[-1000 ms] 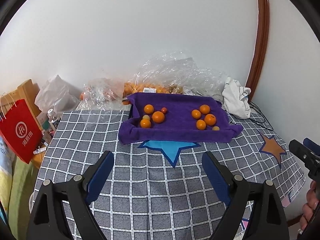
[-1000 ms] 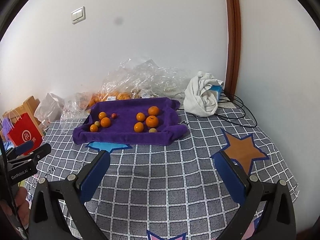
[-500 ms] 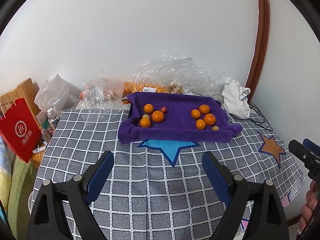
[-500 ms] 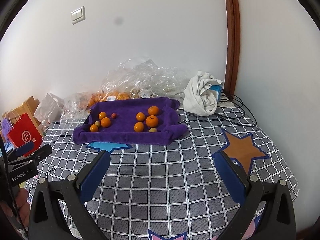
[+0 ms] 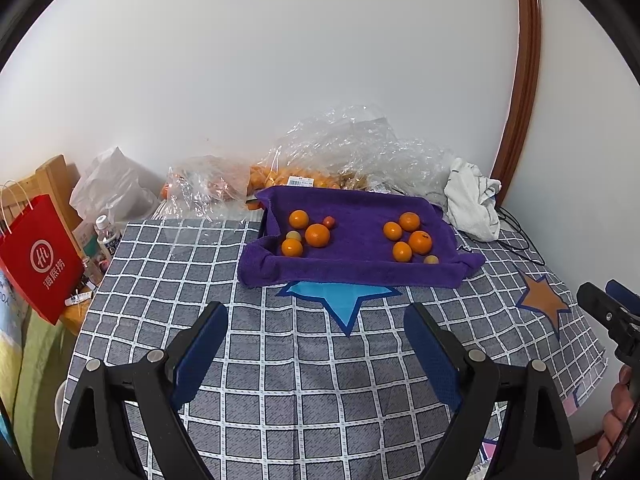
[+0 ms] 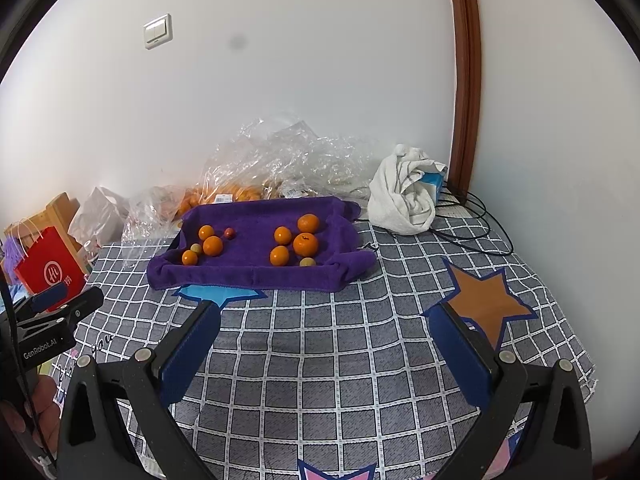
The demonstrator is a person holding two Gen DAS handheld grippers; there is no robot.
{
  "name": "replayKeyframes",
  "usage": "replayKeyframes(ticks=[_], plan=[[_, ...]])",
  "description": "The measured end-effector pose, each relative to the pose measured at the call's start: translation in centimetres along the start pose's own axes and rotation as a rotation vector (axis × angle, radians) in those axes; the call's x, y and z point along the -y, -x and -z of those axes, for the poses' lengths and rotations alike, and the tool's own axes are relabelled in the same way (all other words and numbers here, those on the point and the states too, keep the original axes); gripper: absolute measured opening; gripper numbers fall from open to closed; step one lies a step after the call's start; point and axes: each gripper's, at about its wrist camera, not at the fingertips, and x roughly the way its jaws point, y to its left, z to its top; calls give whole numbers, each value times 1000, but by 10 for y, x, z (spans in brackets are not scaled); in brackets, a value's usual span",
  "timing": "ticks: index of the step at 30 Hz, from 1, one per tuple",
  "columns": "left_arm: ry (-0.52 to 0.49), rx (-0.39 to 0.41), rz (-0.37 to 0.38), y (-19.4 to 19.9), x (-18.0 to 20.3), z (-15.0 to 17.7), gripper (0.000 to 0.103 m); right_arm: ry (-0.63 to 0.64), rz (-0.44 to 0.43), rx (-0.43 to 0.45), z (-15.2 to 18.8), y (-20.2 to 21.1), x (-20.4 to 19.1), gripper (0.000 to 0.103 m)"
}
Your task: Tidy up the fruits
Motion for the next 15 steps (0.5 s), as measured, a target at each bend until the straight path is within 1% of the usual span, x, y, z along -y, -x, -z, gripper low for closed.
replayKeyframes(ticks=[15], plan=[[2, 2, -3, 2, 1, -1, 89, 1, -1, 5, -2, 3, -1, 102]])
